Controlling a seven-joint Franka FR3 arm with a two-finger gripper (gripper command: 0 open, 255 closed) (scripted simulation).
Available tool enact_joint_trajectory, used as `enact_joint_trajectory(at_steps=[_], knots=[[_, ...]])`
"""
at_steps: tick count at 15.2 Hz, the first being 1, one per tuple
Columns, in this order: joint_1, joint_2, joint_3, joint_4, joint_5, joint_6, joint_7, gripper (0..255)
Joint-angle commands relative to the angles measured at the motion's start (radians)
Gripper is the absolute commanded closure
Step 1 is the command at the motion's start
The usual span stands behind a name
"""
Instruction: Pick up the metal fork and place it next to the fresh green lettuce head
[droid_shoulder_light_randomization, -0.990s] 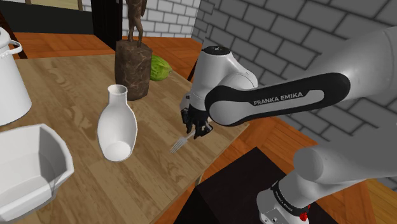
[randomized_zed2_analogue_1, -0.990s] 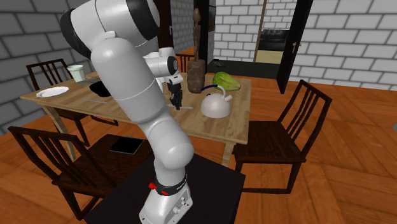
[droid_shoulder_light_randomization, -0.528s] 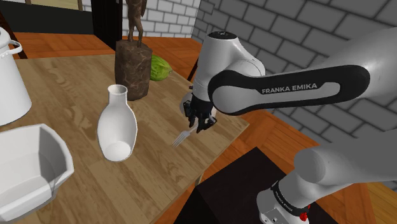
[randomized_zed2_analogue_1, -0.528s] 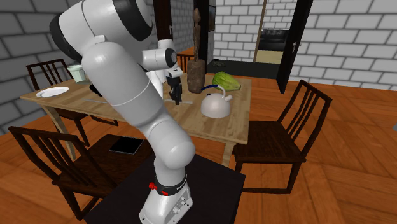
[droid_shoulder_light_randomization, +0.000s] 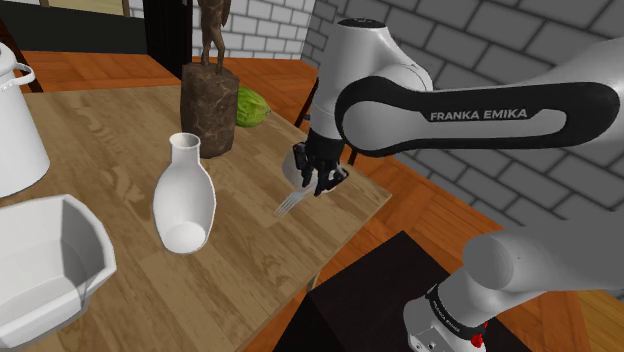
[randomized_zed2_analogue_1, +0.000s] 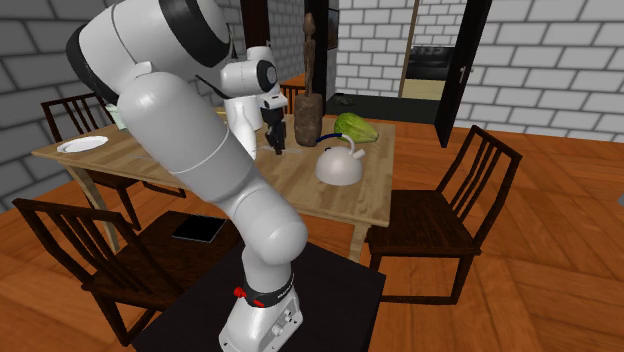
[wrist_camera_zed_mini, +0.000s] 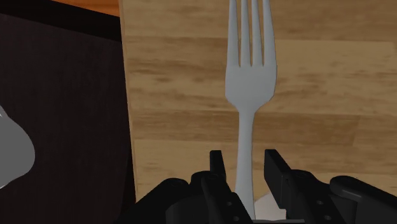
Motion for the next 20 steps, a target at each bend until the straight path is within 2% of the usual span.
enact_joint_trajectory(at_steps=[1,16,19,20], knots=[[0.005,-0.010,-0.012,0.019,0.001,-0.029,-0.004,255],[0.018,-0.055,-0.096,0.179,-0.011,-0.235,-0.032,255],[0.017,-0.057,-0.106,0.210,-0.015,-0.268,-0.034,255],[-0.001,-0.036,-0.108,0.219,-0.031,-0.258,-0.046,255]])
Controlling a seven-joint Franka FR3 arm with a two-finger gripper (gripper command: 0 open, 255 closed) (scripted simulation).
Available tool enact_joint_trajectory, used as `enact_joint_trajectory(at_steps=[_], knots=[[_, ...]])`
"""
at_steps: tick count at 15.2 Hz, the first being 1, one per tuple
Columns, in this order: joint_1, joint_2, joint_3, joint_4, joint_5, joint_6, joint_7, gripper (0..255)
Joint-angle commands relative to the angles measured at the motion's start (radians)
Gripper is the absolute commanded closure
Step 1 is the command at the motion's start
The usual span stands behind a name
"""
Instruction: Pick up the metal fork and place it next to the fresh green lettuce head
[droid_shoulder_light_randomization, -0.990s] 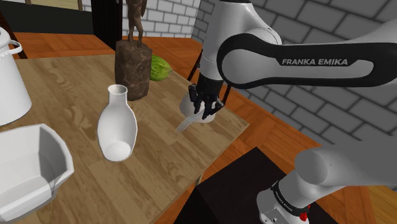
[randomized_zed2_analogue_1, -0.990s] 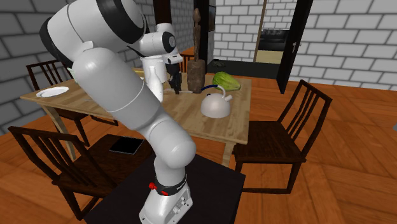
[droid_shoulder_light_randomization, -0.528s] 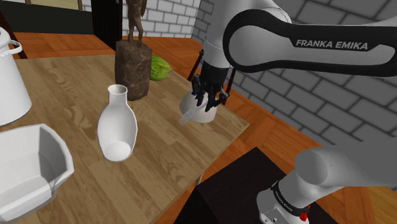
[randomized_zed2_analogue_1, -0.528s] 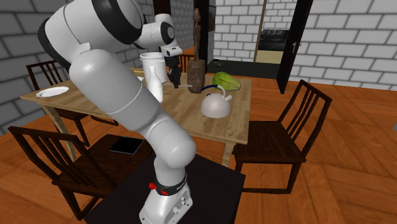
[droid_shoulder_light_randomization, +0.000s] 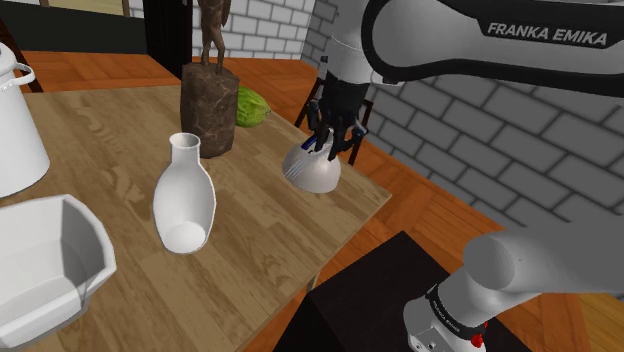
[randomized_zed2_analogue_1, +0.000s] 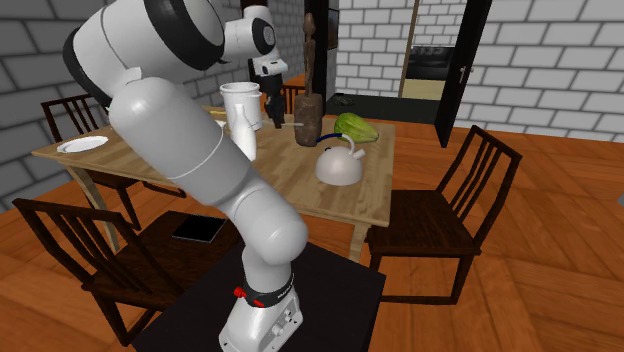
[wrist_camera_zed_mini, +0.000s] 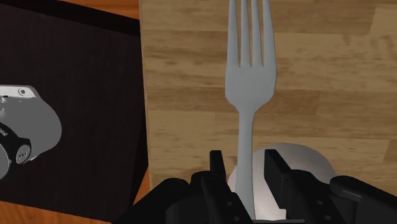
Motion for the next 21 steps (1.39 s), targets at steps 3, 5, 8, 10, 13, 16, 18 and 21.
enact_joint_trajectory(at_steps=[3,5,8,10,13,16,18,21], knots=[[-0.062,0.078,-0.006,0.041,-0.059,0.024,-0.038,255],[-0.097,0.130,-0.004,0.069,-0.097,0.038,-0.053,255],[-0.148,0.216,0.003,0.121,-0.160,0.055,-0.067,255],[-0.180,0.279,0.010,0.161,-0.208,0.061,-0.071,255],[-0.217,0.385,0.021,0.233,-0.289,0.062,-0.068,255],[-0.237,0.500,0.026,0.318,-0.380,0.051,-0.059,255],[-0.237,0.580,0.021,0.383,-0.442,0.036,-0.052,255],[-0.219,0.700,0.004,0.494,-0.532,0.003,-0.049,255]])
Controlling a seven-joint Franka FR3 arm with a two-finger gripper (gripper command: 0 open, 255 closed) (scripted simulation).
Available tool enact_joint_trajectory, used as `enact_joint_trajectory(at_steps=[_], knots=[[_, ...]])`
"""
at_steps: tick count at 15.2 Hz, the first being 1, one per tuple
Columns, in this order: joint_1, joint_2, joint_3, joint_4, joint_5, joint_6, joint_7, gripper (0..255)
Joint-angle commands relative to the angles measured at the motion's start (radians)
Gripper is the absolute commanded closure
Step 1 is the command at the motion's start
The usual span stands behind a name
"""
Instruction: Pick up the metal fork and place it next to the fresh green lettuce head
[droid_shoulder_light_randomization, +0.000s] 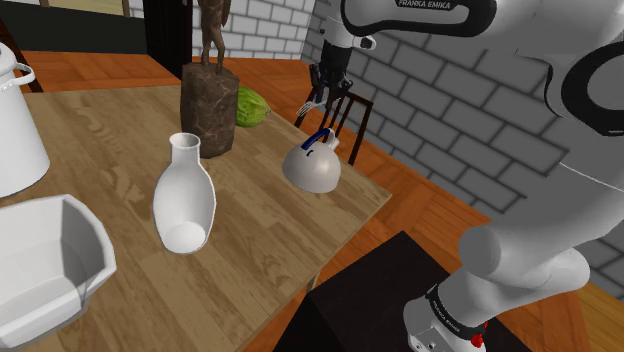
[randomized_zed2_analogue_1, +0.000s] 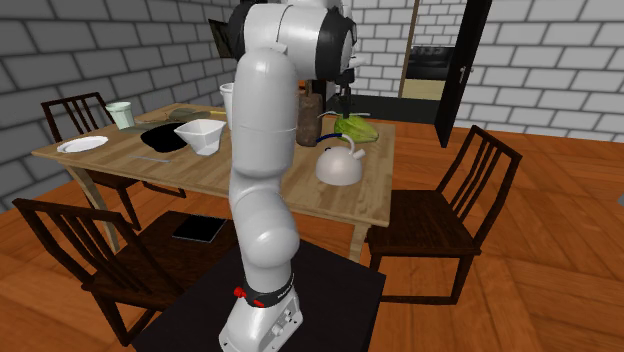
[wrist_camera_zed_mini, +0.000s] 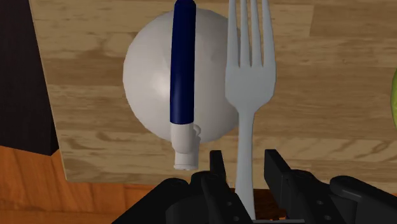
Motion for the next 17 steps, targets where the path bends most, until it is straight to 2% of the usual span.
enact_joint_trajectory(at_steps=[1,7,11,17], knots=[[0.014,0.080,-0.016,0.074,-0.060,-0.019,-0.003,255],[0.109,0.316,-0.084,0.373,-0.205,-0.124,-0.044,255],[0.218,0.502,-0.145,0.676,-0.293,-0.231,-0.112,255],[0.176,0.483,-0.141,0.554,-0.285,-0.139,-0.088,255]])
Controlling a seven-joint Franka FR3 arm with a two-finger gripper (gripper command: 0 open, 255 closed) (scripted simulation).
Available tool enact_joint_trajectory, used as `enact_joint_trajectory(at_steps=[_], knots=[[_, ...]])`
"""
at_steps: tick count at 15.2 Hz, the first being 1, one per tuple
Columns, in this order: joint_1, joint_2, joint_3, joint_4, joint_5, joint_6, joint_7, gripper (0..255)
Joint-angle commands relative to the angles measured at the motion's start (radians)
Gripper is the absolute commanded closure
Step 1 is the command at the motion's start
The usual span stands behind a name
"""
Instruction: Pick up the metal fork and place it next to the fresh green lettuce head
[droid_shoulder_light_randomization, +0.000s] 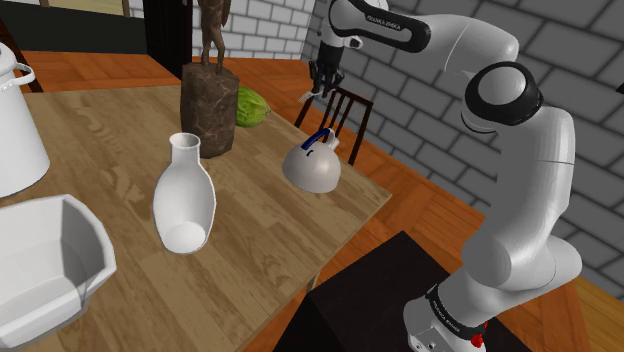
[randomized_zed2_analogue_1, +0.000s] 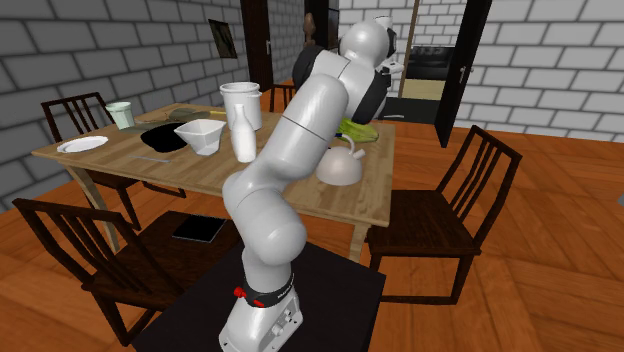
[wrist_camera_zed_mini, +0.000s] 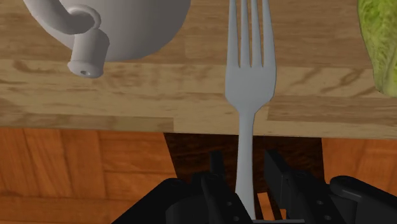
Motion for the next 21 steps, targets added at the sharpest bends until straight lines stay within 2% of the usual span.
enact_joint_trajectory(at_steps=[1,10,21], knots=[[-0.015,-0.006,0.002,-0.044,0.002,0.035,0.009,255],[-0.050,-0.005,-0.001,-0.172,-0.007,0.151,0.041,255],[-0.067,0.024,-0.016,-0.280,-0.035,0.273,0.079,255]])
